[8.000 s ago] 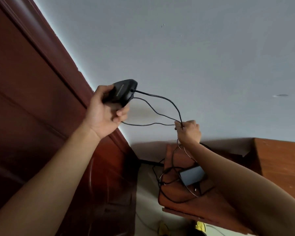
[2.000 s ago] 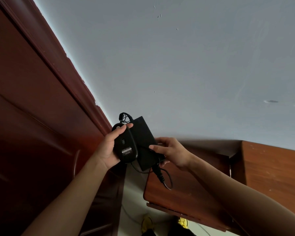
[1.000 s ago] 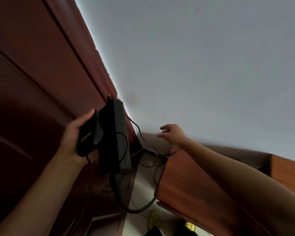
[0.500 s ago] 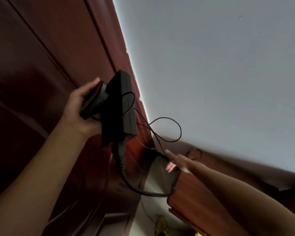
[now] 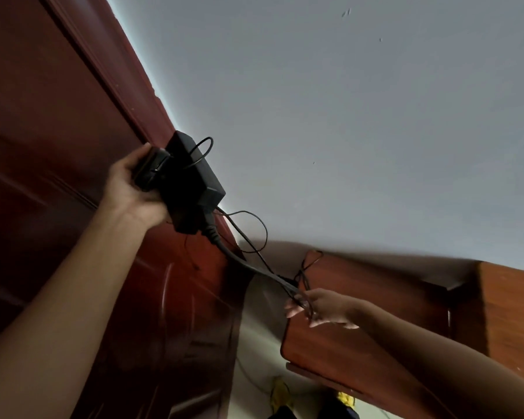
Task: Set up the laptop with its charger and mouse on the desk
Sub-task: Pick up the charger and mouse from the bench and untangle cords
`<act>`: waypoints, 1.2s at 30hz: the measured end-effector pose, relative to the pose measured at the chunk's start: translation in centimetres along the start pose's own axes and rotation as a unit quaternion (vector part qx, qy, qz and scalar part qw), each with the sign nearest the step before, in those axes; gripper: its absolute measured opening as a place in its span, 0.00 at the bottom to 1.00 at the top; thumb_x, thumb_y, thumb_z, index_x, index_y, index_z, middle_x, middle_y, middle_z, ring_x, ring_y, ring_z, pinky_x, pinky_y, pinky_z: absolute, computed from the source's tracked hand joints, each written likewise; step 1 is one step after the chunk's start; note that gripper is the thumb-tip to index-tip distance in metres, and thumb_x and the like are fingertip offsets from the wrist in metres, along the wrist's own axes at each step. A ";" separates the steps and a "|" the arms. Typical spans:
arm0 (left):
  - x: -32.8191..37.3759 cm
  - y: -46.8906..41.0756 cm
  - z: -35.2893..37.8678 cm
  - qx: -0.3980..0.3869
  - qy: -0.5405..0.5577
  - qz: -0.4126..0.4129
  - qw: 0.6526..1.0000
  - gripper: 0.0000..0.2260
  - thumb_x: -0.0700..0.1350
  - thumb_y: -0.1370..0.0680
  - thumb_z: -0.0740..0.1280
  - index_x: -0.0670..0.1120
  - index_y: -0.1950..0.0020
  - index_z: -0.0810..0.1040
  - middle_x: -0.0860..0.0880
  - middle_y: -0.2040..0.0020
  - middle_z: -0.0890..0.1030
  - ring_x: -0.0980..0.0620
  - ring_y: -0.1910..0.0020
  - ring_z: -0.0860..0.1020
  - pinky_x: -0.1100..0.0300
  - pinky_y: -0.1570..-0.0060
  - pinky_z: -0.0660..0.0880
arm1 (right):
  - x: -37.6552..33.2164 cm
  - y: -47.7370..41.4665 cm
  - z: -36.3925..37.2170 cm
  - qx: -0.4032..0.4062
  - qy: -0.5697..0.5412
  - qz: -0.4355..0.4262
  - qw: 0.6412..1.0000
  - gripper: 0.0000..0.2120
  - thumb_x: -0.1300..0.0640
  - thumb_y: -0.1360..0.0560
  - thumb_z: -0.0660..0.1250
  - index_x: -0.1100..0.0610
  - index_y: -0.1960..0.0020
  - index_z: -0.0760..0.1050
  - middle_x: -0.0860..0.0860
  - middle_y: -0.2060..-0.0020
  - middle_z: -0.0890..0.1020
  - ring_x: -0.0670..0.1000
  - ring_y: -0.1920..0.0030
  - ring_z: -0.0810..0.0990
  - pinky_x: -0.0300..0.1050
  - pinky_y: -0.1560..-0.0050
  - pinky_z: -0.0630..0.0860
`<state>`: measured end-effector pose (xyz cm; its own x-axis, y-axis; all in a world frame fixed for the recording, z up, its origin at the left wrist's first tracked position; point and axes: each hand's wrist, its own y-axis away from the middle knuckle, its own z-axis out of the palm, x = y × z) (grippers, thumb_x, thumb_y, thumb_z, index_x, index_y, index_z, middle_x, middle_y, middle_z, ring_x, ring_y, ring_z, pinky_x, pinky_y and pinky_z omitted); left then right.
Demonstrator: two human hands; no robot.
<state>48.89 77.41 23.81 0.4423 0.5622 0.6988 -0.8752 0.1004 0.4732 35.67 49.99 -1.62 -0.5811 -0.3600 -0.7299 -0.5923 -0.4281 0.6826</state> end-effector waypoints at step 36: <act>2.5 0.3 -5.1 0.007 -0.035 0.036 0.999 0.10 0.54 0.26 0.68 0.48 0.57 0.82 0.51 0.58 0.84 0.51 0.57 0.83 0.55 0.46 0.76 | -15.3 -0.5 -9.3 0.449 -0.162 -0.162 0.863 0.18 0.52 0.19 0.60 0.61 0.63 0.73 0.63 0.63 0.81 0.58 0.70 0.82 0.52 0.65 0.82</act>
<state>48.73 83.03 22.95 0.3918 0.5081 0.7670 -0.9024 0.0497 0.4280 50.03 48.01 8.90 -0.3428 -0.0289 -0.9389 -0.8624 0.4059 0.3024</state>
